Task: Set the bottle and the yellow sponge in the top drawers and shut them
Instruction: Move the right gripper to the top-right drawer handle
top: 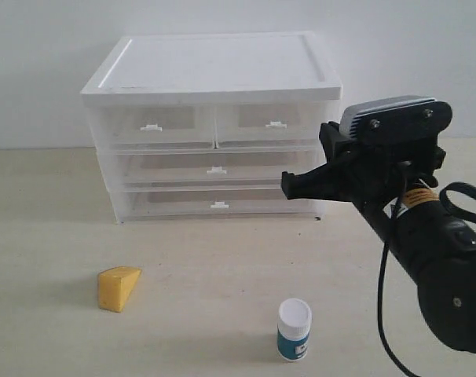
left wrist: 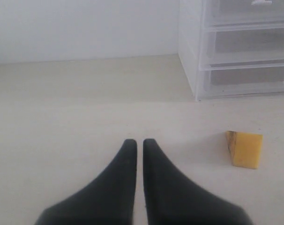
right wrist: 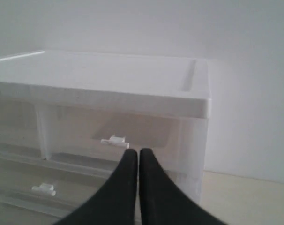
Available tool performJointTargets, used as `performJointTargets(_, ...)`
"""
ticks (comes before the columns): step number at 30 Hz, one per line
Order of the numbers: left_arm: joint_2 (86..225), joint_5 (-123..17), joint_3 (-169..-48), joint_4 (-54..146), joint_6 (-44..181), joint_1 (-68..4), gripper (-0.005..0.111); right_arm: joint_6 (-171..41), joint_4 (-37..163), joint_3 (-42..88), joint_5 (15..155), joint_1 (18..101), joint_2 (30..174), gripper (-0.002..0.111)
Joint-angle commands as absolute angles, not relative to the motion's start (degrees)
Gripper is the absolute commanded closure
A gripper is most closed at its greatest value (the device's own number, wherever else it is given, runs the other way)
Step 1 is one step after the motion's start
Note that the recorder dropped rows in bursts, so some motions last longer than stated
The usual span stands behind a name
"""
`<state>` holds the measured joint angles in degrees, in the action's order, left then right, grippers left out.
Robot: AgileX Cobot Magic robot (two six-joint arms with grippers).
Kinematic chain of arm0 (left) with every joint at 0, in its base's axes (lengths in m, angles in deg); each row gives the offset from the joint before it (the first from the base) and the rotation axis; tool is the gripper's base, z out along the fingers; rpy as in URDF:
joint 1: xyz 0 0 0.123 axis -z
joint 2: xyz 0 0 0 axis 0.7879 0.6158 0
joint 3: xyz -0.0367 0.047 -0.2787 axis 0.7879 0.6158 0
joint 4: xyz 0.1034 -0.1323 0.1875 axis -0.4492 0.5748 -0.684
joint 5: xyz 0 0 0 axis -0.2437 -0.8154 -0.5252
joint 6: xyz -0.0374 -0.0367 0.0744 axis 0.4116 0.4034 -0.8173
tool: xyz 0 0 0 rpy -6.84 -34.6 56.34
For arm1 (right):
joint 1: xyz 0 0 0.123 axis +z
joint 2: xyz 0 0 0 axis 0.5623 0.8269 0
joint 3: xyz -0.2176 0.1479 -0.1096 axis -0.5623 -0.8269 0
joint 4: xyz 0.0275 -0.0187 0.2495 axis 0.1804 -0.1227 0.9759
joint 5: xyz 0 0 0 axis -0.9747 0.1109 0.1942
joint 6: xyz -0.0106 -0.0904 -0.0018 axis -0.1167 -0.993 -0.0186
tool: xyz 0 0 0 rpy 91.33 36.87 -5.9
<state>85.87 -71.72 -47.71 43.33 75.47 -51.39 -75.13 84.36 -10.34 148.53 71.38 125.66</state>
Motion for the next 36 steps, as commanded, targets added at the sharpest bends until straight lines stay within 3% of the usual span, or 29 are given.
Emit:
performJointTargets(1,85.7,-70.9,-47.5,43.7,75.5,-51.4,0.102,-72.6,83.7,-8.5,149.5,71.5,129.1,0.108)
performJointTargets(6,85.7,-70.9,-47.5,43.7,75.5,-51.4,0.102,-72.1,82.1,-6.0,149.7,71.5,133.0,0.105)
performJointTargets(8,85.7,-71.0,-47.5,43.7,75.5,-51.4,0.102,-72.2,80.4,-4.8,149.9,71.5,134.5,0.094)
performJointTargets(13,85.7,-71.1,-47.5,43.7,75.5,-51.4,0.102,-69.0,80.4,-1.7,150.5,71.4,137.7,0.052)
performJointTargets(17,85.7,-71.1,-47.5,43.7,75.5,-51.4,0.102,-65.7,80.4,0.6,149.9,71.4,139.4,0.034)
performJointTargets(36,85.7,-71.1,-47.5,43.7,75.5,-51.4,0.102,-69.6,86.8,5.9,155.2,71.4,148.4,0.033)
